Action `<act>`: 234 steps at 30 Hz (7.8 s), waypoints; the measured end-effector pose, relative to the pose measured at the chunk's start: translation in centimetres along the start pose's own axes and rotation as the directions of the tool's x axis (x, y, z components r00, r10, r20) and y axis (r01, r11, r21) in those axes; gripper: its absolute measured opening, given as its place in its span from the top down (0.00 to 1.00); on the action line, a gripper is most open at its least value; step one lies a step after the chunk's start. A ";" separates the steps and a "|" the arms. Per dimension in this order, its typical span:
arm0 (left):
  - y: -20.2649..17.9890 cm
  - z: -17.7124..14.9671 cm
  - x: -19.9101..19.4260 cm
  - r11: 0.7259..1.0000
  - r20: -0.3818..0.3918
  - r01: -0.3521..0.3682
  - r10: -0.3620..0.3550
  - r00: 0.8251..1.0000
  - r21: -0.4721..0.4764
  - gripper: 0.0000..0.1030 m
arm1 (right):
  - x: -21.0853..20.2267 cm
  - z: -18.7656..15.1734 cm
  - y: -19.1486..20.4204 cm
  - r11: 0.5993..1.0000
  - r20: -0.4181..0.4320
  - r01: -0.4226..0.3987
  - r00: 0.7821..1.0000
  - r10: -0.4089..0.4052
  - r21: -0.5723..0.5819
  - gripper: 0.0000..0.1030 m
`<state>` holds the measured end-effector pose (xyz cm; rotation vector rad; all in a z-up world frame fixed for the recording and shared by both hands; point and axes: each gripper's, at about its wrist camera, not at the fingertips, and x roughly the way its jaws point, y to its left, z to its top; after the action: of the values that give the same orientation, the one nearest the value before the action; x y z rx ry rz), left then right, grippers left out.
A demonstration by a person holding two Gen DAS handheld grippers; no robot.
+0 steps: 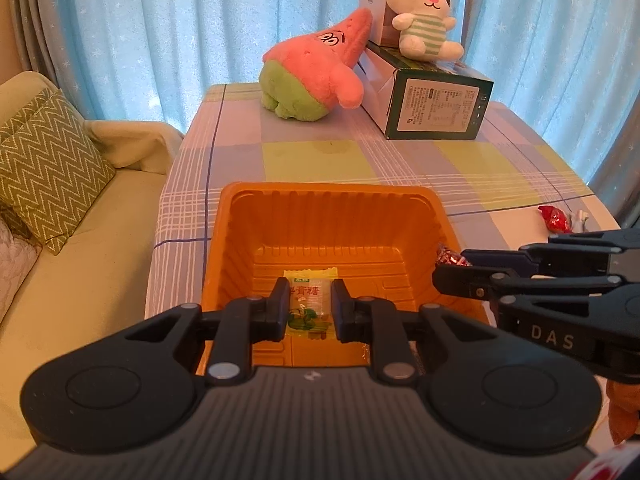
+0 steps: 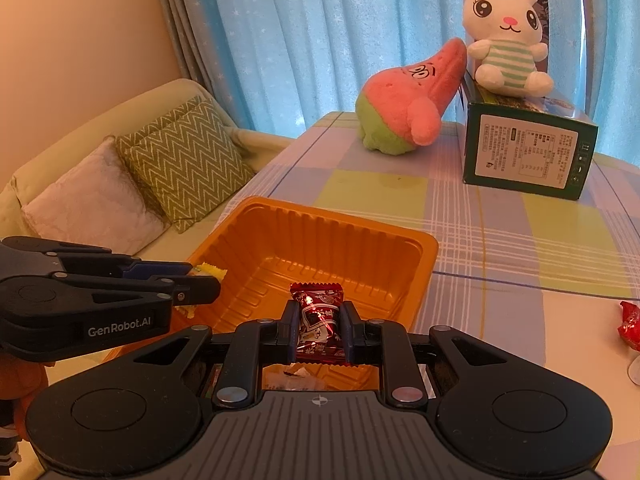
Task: Organize snacks
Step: 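Open the left tool over the tray while the right tool releases the red-silver candy there, then withdraw both open tools from the tray toward the remaining candy, then grasp the clear spoon with the right tool, then grasp the red candy with the left tool while the right tool holds the spoon, then carry the red candy with the left tool over the tray while the right tool carries the spoon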
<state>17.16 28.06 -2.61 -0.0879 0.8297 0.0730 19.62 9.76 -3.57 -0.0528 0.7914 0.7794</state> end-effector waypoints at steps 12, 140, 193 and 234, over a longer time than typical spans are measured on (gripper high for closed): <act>1.4 -1.0 -1.0 0.999 0.006 -0.037 0.037 0.999 -0.025 0.61 | 0.5 -0.4 -0.8 0.999 -0.015 -0.006 1.000 0.006 0.040 0.79; -25.4 3.0 10.8 0.979 0.019 0.186 -0.189 0.982 0.080 0.10 | -5.5 -7.2 -34.0 0.788 0.051 0.255 0.939 -0.340 0.560 0.57; -28.0 5.5 15.8 0.929 0.010 0.215 -0.229 0.973 0.302 0.14 | -5.1 -8.2 -30.5 0.921 -0.014 0.376 0.926 -0.376 0.101 0.77; -27.3 -2.0 8.8 0.983 -0.013 0.159 -0.159 0.987 0.090 0.78 | -11.5 -9.8 -27.6 0.906 0.030 0.361 0.926 -0.376 0.220 0.78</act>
<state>24.31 0.96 -9.13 -0.0689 0.8276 -0.1152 26.34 -20.41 -9.58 0.0160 0.7624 0.3329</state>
